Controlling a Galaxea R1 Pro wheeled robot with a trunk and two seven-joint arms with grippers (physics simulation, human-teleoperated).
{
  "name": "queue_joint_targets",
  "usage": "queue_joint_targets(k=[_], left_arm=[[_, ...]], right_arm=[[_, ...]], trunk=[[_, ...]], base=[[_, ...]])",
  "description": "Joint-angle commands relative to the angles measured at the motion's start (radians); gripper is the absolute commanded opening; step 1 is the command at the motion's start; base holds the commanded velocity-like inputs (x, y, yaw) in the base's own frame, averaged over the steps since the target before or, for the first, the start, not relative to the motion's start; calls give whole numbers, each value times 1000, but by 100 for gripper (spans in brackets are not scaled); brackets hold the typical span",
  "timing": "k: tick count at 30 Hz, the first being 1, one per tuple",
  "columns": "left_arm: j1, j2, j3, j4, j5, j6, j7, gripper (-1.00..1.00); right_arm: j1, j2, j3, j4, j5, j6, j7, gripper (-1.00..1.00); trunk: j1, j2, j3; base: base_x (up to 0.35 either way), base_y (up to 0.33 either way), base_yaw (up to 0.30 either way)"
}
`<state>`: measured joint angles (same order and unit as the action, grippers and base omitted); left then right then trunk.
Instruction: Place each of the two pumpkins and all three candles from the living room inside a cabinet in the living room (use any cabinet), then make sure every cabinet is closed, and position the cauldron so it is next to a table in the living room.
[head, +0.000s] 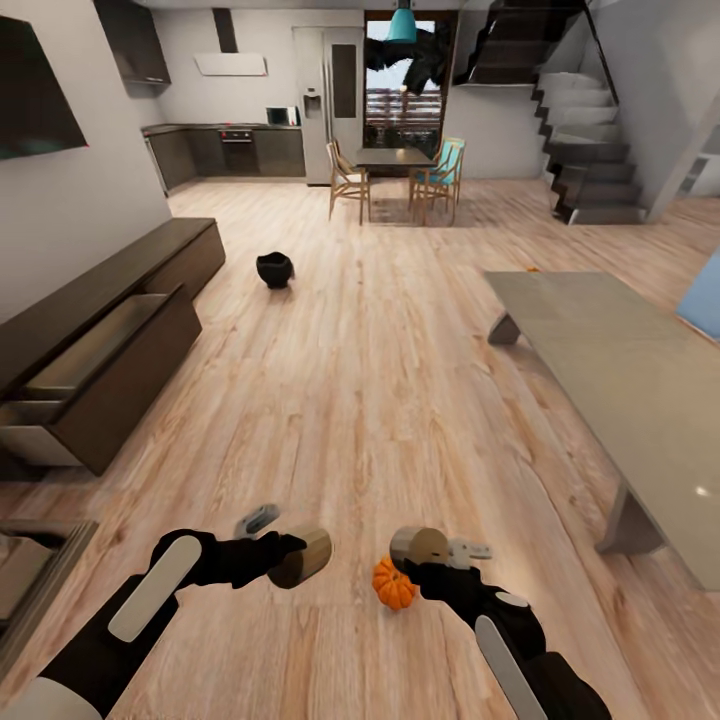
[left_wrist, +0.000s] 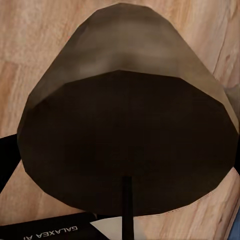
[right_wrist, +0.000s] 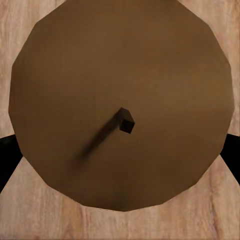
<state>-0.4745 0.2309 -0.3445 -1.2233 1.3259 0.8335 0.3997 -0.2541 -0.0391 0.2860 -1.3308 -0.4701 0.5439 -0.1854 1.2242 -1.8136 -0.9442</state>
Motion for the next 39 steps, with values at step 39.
queue_joint_targets(k=[39], left_arm=[[-1, 1, -2, -1, 12, -2, 9, -100]], right_arm=[[-1, -1, 1, -11, -30, 1, -3, -100]], trunk=[[0, 0, -1]], base=[[226, 253, 114]])
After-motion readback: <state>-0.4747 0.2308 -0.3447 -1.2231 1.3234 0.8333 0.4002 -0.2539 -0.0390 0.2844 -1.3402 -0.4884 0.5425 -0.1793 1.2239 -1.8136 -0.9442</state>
